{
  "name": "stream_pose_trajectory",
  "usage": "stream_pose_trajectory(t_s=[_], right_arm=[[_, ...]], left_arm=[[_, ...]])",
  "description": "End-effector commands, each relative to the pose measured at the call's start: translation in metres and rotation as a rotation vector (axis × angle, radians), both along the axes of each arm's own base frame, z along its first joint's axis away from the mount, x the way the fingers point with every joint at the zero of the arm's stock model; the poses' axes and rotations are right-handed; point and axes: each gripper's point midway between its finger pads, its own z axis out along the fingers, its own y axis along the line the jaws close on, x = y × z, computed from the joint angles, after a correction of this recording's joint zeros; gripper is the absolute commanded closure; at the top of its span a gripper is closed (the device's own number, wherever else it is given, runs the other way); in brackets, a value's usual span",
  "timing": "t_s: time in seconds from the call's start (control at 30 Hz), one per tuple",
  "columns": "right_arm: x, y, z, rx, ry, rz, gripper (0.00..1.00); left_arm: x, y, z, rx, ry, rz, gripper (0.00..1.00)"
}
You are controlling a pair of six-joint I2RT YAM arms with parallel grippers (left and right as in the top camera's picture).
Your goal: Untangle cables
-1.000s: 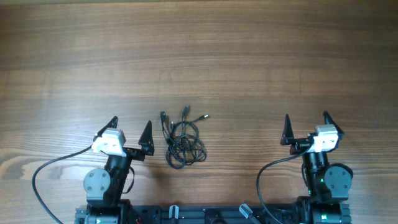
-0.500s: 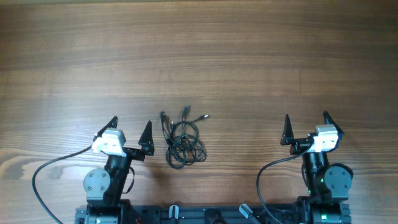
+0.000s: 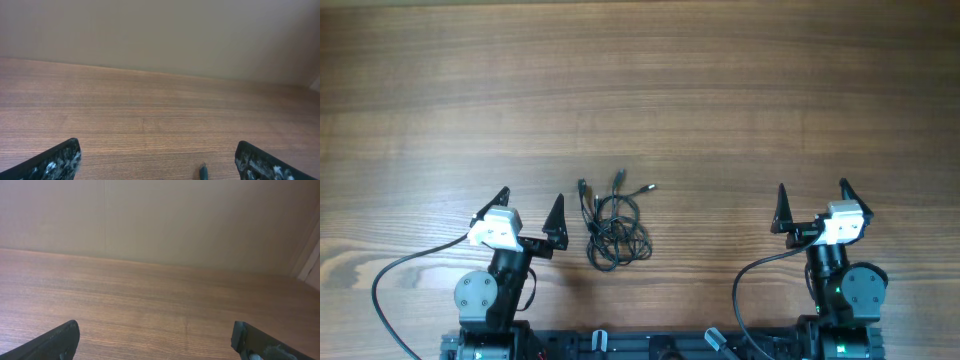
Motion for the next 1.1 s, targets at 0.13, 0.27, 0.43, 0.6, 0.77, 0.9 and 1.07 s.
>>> stream_pose_trajectory(t_s=[0.13,0.27,0.43,0.6,0.77,0.9,1.07], right_arm=[[0.000,0.000,0.002,0.014,-0.009,-0.005,0.00],[0.000,0.000,0.002,0.014,-0.009,-0.005,0.00],[0.000,0.000,0.002,0.014,-0.009,-0.005,0.00],[0.000,0.000,0.002,0.014,-0.009,-0.005,0.00],[0.000,0.000,0.002,0.014,-0.009,-0.005,0.00],[0.000,0.000,0.002,0.014,-0.009,-0.005,0.00],[0.000,0.000,0.002,0.014,-0.009,-0.005,0.00]], left_arm=[[-0.005,-0.006,-0.001,0.013,0.045,-0.041,0.00],[-0.013,-0.006,0.004,0.011,0.135,-0.042,0.00],[-0.020,-0.006,0.020,0.010,0.289,-0.042,0.00],[-0.013,-0.006,0.033,0.007,0.504,-0.043,0.00],[0.002,-0.006,0.039,-0.032,0.762,-0.027,0.00],[0.008,-0.011,0.031,-0.059,0.923,-0.015,0.00],[0.006,-0.036,0.012,-0.062,1.037,-0.081,0.00]])
